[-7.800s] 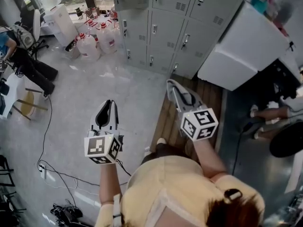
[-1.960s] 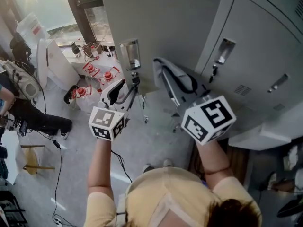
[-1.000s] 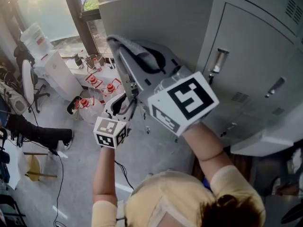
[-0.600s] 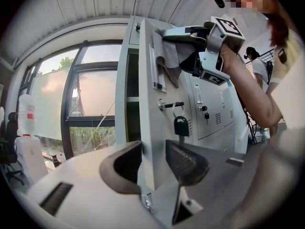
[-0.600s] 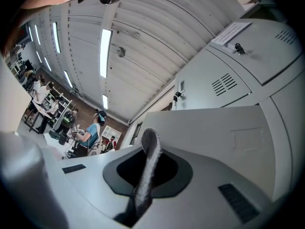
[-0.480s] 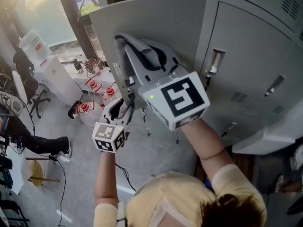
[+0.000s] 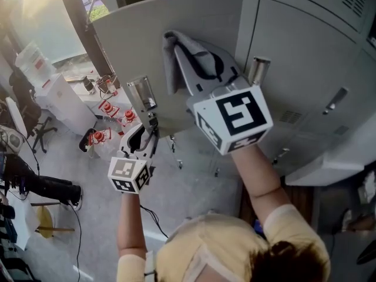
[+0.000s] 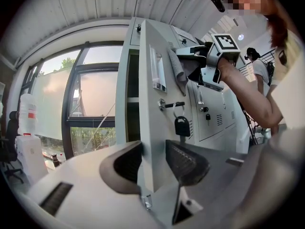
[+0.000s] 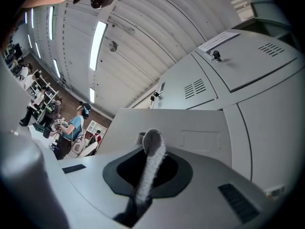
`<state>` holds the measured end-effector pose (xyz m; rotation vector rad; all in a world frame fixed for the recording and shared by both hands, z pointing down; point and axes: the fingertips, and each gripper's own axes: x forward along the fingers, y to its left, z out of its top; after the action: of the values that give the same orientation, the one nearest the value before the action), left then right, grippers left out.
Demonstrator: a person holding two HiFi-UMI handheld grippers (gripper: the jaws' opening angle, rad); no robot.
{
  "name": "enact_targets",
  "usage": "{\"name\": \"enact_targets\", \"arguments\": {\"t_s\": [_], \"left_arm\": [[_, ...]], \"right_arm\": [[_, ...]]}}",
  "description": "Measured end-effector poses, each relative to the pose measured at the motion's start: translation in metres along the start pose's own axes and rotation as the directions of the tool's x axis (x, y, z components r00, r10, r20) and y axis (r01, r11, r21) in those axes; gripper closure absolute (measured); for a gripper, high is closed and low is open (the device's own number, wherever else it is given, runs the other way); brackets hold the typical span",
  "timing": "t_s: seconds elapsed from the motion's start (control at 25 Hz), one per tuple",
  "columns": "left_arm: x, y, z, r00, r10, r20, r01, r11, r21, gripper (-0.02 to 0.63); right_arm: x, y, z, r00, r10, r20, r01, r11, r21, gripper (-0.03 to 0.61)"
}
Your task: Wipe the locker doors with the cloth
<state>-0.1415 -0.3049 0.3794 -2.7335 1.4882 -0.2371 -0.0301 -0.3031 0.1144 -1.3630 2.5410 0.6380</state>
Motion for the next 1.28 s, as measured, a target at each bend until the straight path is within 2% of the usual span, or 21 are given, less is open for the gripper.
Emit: {"name": "enact_targets", "arguments": {"t_s": [0.36, 0.52, 0.8, 1.0, 1.28], "left_arm": [[0.002, 0.001, 0.001, 1.0, 0.026, 0.014, -0.026, 0.999, -0.028, 0.457], [0.002, 0.0, 0.001, 0.999, 0.035, 0.019, -0.035, 0.999, -0.029, 0.457], [0.0, -0.001, 0.001, 0.998, 0.053, 0.02, -0.052, 0.998, -0.039, 0.457], [0.0, -0.002, 0.001, 0.998, 0.058, 0.019, -0.057, 0.998, -0.041, 0.456], [0.0, -0.004, 0.002, 0.998, 0.066, 0.017, -0.065, 0.997, -0.041, 0.456]], "right_arm": [[-0.019, -0.051, -0.01, 0.991, -0.128, -0.029, 0.128, 0.992, -0.005, 0.563], [-0.028, -0.071, -0.019, 0.979, -0.194, -0.059, 0.194, 0.981, -0.009, 0.563], [-0.043, -0.096, -0.03, 0.961, -0.259, -0.098, 0.259, 0.966, -0.014, 0.563], [-0.055, -0.092, -0.027, 0.963, -0.248, -0.102, 0.25, 0.968, 0.006, 0.563], [-0.068, -0.058, -0.012, 0.991, -0.122, -0.061, 0.129, 0.982, 0.137, 0.563]]}}
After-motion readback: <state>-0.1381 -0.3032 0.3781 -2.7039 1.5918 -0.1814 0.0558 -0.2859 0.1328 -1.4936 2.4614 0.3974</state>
